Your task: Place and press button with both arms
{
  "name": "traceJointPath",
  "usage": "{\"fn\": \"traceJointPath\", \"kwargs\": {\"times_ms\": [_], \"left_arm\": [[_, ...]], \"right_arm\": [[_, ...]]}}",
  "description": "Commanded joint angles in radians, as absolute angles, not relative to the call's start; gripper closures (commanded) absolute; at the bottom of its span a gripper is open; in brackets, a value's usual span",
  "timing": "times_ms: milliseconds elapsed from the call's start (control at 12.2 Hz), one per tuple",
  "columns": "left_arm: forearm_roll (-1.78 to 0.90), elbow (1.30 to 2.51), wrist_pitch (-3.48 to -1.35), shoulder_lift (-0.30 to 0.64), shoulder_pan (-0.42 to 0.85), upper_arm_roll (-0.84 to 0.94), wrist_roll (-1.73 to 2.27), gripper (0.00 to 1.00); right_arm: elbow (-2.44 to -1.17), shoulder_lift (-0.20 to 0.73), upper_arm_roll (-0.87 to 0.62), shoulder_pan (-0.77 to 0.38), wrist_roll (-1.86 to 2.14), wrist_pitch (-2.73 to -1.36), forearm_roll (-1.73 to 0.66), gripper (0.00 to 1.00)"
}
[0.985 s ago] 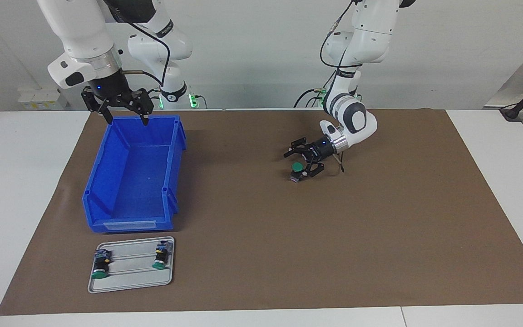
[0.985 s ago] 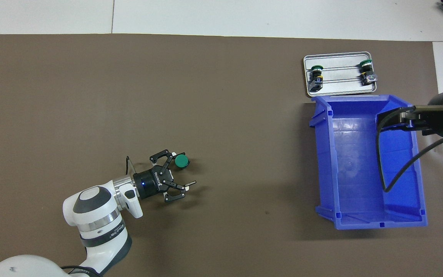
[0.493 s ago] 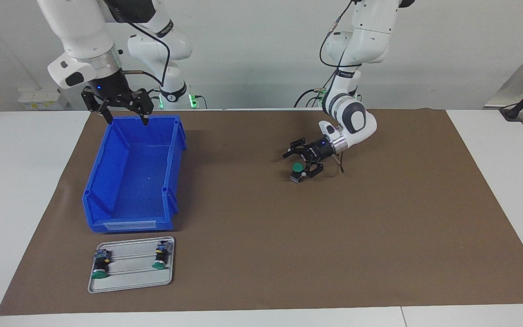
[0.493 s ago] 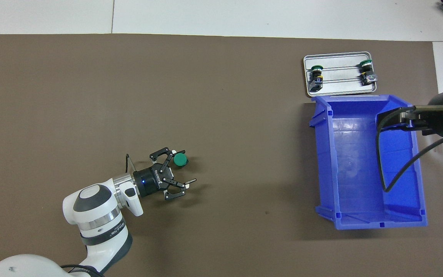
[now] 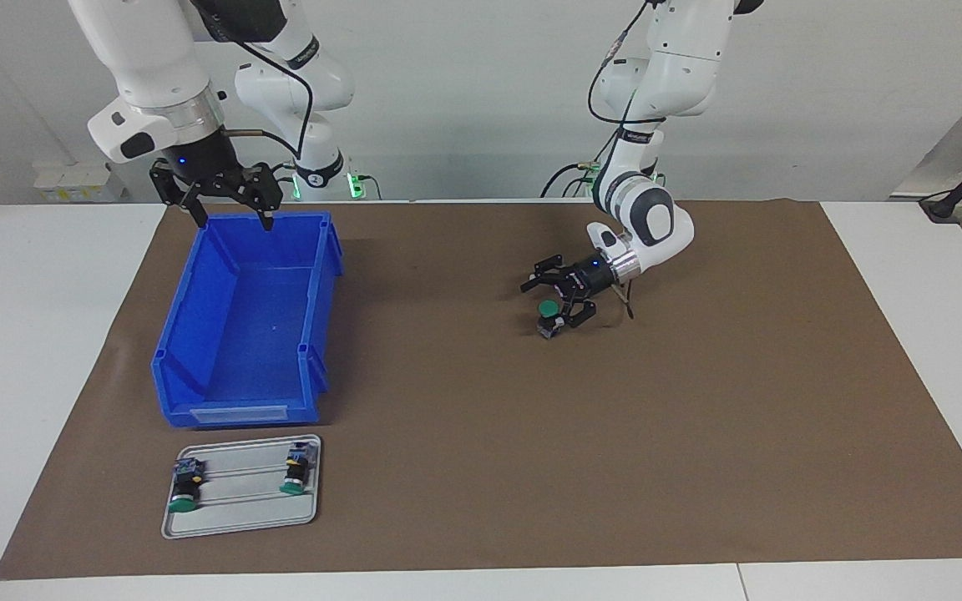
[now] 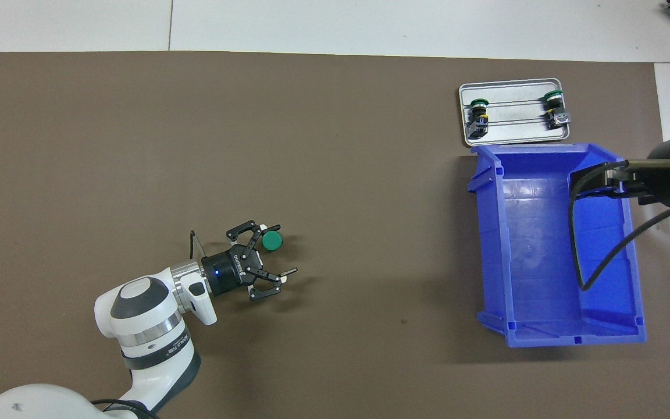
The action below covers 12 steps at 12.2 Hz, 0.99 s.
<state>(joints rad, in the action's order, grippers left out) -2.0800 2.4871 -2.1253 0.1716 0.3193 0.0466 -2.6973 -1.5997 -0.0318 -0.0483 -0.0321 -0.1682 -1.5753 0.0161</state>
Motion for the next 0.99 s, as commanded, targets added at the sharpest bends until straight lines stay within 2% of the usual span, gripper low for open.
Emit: {"fn": "traceJointPath", "kwargs": {"times_ms": [0,903], "left_arm": [[-2.086,2.474,-2.158,0.184,0.334,0.040,-2.701,0.01],[-2.086,2.468,-2.198,0.189,0.321,0.041,-2.701,0.00]], "right_arm": [[-1.617,-0.051,-0.057,-0.020,-0.181,-1.569,0.012,0.00],[-1.617,-0.051,-0.057,-0.020,-0.181,-1.569,0.012,0.00]]}}
